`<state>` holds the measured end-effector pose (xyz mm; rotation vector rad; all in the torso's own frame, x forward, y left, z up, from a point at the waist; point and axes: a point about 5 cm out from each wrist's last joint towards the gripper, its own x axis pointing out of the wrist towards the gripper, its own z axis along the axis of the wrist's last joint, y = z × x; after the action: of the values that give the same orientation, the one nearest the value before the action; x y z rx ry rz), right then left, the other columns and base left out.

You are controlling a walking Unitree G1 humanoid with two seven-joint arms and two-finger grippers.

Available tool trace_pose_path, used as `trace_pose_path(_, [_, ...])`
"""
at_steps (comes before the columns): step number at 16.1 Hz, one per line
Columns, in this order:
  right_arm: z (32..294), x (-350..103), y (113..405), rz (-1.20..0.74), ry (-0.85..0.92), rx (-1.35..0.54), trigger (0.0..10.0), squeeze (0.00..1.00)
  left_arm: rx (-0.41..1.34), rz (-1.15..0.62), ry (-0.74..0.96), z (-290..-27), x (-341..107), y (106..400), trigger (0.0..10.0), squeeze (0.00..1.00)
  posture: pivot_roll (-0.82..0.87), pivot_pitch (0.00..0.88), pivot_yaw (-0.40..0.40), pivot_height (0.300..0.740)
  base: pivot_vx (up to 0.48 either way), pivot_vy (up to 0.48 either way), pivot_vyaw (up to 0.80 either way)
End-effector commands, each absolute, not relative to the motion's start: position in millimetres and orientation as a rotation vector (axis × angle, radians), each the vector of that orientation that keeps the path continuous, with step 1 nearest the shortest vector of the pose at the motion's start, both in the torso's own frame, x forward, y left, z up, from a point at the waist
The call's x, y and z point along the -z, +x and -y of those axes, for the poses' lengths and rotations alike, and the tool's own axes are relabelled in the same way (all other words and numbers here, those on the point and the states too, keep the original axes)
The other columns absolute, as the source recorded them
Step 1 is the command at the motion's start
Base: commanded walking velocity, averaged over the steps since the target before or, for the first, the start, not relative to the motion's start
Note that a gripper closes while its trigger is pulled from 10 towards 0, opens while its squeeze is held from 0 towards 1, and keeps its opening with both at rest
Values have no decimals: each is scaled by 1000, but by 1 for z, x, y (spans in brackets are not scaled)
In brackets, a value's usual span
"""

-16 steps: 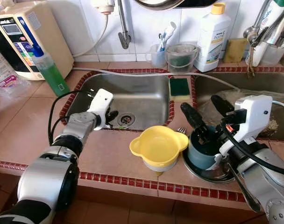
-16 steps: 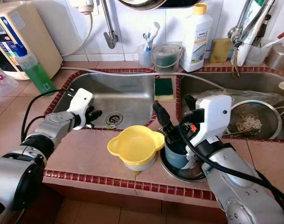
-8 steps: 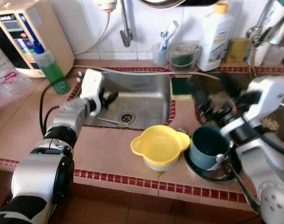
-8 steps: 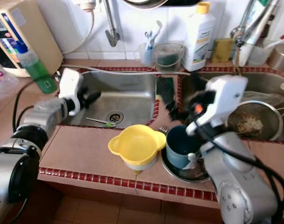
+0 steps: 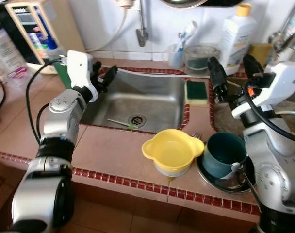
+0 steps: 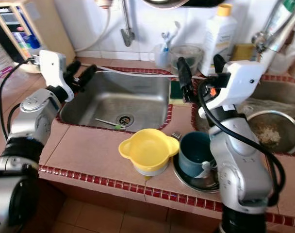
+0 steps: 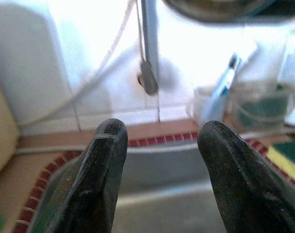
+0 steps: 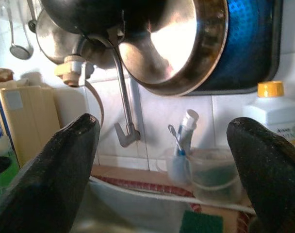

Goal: Kitchen organization

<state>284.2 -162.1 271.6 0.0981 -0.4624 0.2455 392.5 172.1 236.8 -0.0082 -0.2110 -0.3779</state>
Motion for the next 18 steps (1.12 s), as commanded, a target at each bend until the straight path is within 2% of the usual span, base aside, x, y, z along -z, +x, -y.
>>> trace_pose_path(1, [162, -274, 286, 483, 99, -227, 10000, 0, 347, 246, -16, -177, -244, 389, 10000, 0, -203, 39, 80, 740, 0, 0, 0])
trace_pose_path(5, [157, -259, 291, 472, 89, -204, 10000, 0, 328, 273, -43, -170, -235, 365, 10000, 0, -191, 38, 74, 740, 0, 0, 0])
trace_pose_path(13, [153, -248, 295, 460, 12, -198, 10000, 0, 324, 219, -97, -163, -224, 352, 10000, 0, -179, 16, 70, 740, 0, 0, 0])
trace_pose_path(18, [152, -244, 297, 456, -7, -207, 10000, 0, 312, 202, -89, -162, -223, 350, 10000, 0, -179, 2, 65, 740, 0, 299, 0])
